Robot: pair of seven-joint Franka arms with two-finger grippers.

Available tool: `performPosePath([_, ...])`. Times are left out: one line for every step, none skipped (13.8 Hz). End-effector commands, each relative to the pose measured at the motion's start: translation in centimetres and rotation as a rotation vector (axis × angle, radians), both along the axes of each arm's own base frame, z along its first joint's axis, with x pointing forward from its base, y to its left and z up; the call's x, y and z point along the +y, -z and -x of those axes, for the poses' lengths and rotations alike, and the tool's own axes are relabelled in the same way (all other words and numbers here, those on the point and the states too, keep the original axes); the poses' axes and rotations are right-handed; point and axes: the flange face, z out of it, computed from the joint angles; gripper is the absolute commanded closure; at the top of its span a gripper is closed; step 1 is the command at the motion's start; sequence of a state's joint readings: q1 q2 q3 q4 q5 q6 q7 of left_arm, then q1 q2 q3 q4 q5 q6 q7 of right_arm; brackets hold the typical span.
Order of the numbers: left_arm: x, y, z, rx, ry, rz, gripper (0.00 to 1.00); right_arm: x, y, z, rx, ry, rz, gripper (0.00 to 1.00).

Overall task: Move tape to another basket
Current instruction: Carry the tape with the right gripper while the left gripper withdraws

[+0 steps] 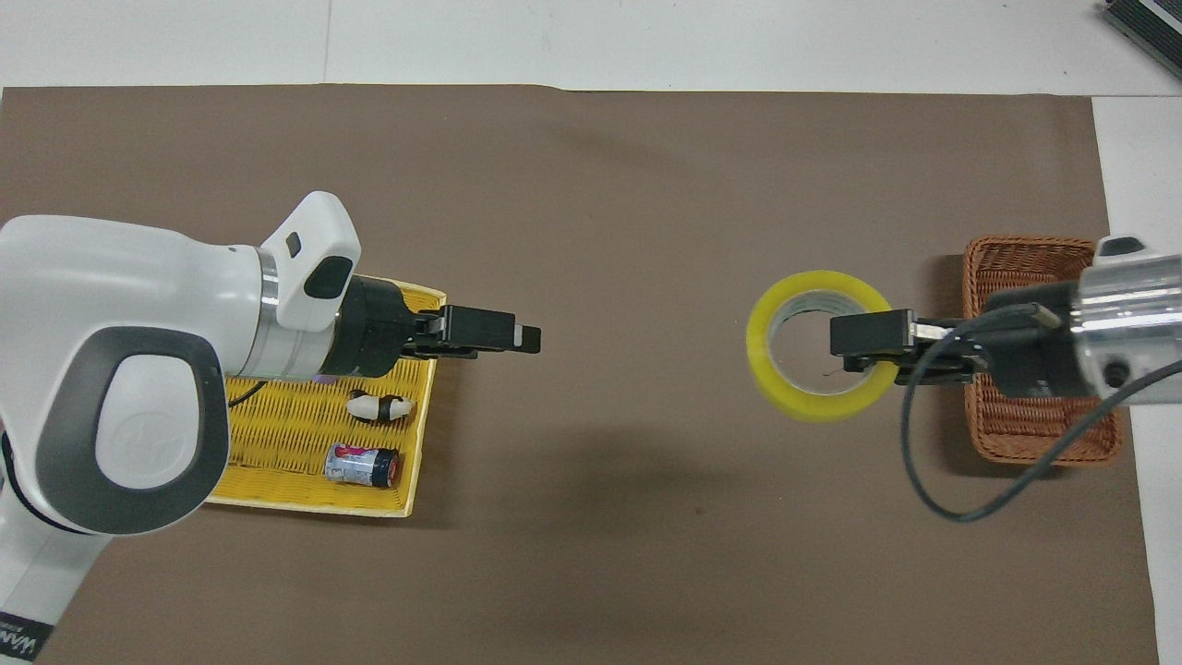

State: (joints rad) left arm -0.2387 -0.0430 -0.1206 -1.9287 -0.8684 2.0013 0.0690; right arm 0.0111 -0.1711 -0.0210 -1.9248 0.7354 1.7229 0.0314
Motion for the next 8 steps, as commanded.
performPosePath([3.5, 0.7, -0.8, -0.025, 0.004, -0.121, 0.00, -5.8, -0.5, 0.8, -0.024, -0.013, -0.010, 1.00])
performPosePath([4.8, 1.0, -1.4, -0.050, 0.009, -0.194, 0.00, -7.9, -0.4, 1.1, -0.024, -0.008, -0.010, 1.00])
performPosePath([5.8, 1.2, -1.8, -0.076, 0.018, -0.259, 0.00, -10.1, -0.1, 1.5, -0.025, 0.006, 0.013, 1.00])
performPosePath([7.3, 1.5, -2.4, -0.089, 0.011, -0.310, 0.00, -11.7, 0.0, 1.7, -0.028, 0.011, 0.047, 1.00])
performPosePath([9.3, 1.6, -3.1, -0.098, -0.009, -0.350, 0.00, -13.2, 0.2, 2.0, -0.036, 0.009, 0.083, 1.00])
performPosePath([11.2, 1.6, -3.6, -0.102, -0.032, -0.377, 0.00, -14.4, 0.4, 2.3, -0.046, -0.004, 0.123, 1.00])
performPosePath([13.3, 1.7, -4.2, -0.103, -0.058, -0.405, 0.00, -16.5, 0.7, 2.7, -0.060, -0.003, 0.141, 1.00])
performPosePath([16.0, 1.8, -5.0, -0.101, -0.090, -0.435, 0.00, -18.5, 1.4, 2.9, -0.089, -0.023, 0.141, 1.00])
